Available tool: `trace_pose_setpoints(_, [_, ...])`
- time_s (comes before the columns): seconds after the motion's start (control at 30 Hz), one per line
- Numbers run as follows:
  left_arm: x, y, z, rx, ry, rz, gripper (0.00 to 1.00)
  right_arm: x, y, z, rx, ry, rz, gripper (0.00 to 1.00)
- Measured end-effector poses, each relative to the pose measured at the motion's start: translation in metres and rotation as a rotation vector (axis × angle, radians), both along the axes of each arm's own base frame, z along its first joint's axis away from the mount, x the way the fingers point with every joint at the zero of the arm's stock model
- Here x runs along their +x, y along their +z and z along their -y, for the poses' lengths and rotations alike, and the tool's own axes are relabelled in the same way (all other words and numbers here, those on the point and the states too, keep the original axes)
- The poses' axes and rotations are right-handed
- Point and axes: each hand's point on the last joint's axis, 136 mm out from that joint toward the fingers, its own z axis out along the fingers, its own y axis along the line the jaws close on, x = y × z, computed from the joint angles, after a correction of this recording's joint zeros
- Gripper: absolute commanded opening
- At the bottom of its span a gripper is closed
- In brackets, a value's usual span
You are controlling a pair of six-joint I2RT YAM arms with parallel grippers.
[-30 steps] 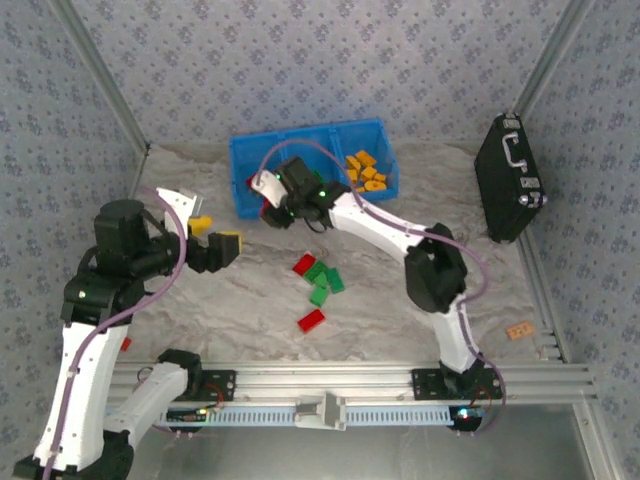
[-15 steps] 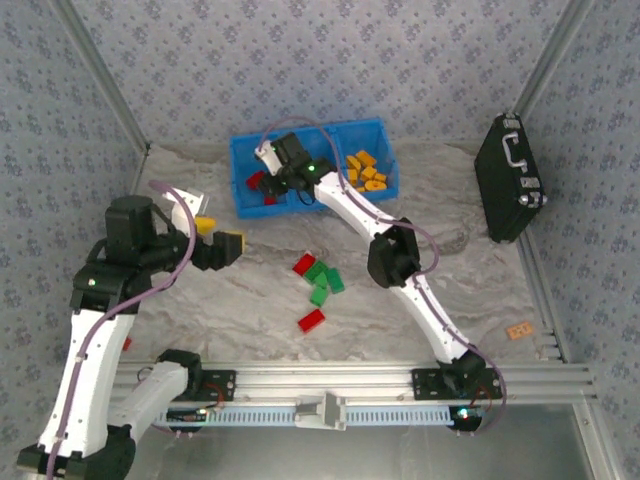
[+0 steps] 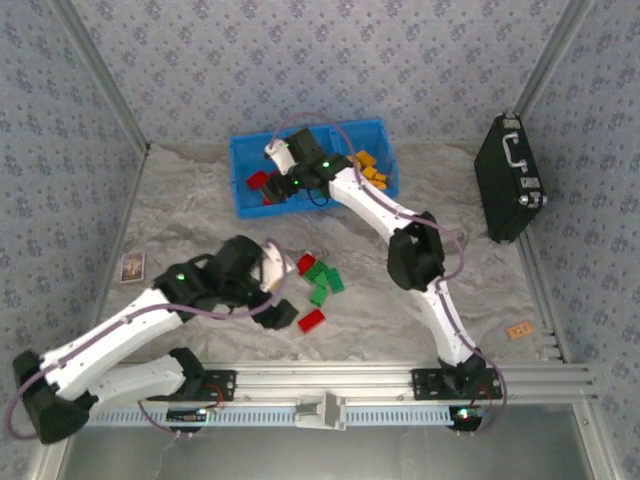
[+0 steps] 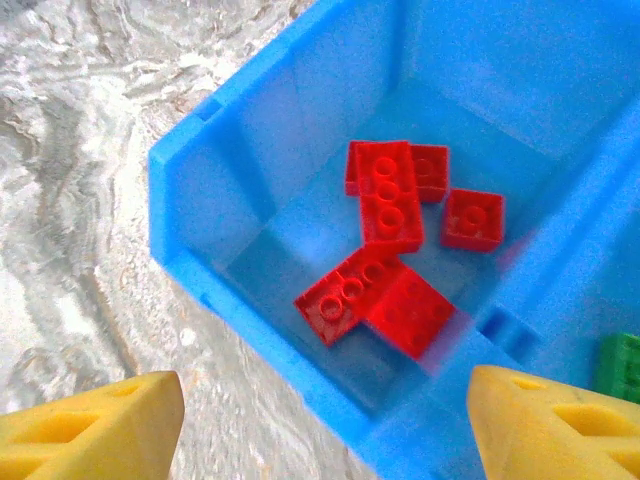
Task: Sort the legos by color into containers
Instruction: Place the lego in the container, then pick up the lego from the middle-left of the table.
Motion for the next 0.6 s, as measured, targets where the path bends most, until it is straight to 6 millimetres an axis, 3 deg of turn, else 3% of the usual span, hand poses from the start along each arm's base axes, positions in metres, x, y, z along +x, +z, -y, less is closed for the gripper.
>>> trace_pose_setpoints(0.13, [-0.001, -0.036, 0.012, 0.128, -0.019, 0.018, 0.88, -0.014, 0.059, 0.051, 0.029, -0.072, 0.04, 0.78])
trace_pose_setpoints(0.23, [0.005, -0.049, 0.022, 0.16, -0.004, 0.036, 0.88, -0.034, 0.102, 0.097, 0.047, -0.14, 0.09, 0.79])
trace_pose_setpoints(0.33, [0.011, -0.06, 0.035, 0.171, 0.013, 0.062, 0.88, -0.062, 0.128, 0.133, 0.056, -0.193, 0.133, 0.8])
trace_pose_setpoints(0.43, [0.009, -0.079, 0.048, 0.21, 0.005, 0.071, 0.86, -0.088, 0.134, 0.158, 0.057, -0.233, 0.139, 0.81])
trace_pose_setpoints(0.6, [-0.007, -0.126, 0.055, 0.352, -0.026, 0.05, 0.83, -0.105, 0.121, 0.198, 0.035, -0.318, 0.111, 0.82])
